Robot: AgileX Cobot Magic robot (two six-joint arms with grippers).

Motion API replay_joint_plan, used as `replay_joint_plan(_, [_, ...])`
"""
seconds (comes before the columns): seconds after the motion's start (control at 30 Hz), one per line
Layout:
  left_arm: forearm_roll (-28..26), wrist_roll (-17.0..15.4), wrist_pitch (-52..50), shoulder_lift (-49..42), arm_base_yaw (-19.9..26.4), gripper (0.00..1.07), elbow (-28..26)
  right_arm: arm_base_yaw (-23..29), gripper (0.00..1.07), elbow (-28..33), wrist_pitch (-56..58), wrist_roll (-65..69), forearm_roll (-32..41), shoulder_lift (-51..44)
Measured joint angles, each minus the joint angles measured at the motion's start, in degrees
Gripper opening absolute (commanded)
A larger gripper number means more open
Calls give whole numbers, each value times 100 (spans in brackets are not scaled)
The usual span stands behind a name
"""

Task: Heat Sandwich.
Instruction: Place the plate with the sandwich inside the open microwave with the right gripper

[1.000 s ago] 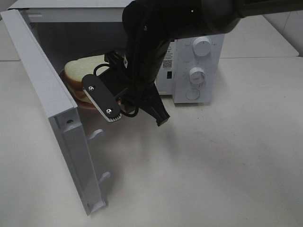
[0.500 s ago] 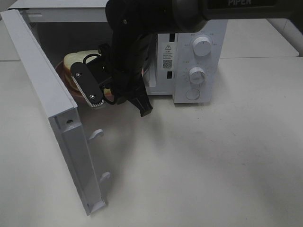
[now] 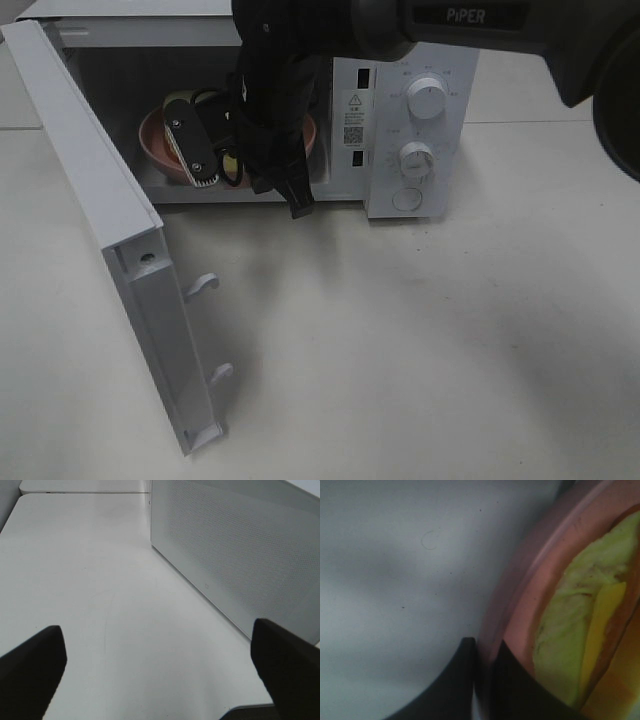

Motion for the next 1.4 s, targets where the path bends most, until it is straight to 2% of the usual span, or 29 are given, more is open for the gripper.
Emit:
replay_joint_plan(0.37, [0,0,0,0,0,95,0,-160,6,-642,63,103,0,407])
replay_joint_plan(0.83, [6,0,0,0,0,95,0,-246,7,-1003,-92,80,6,751])
replay_joint_plan(1.13, [74,0,0,0,0,95,0,-275,13,-1031,-321,86,11,762])
replay_joint_plan(1.23, [80,0,0,0,0,95,0,-286,22,-1037,-361,235,6,762])
replay_joint_plan(1.27, [80,0,0,0,0,95,0,-286,29,-1037,-361,327,6,762])
replay_joint_plan(1.3, [80,0,0,0,0,95,0,-286,29,-1037,-361,327,6,762])
replay_joint_plan(1.37, [80,0,0,0,0,95,0,-292,39,-1037,-355,447,6,762])
replay_joint_plan(1.4, [80,0,0,0,0,95,0,-292,50,-1037,-355,567,0,762])
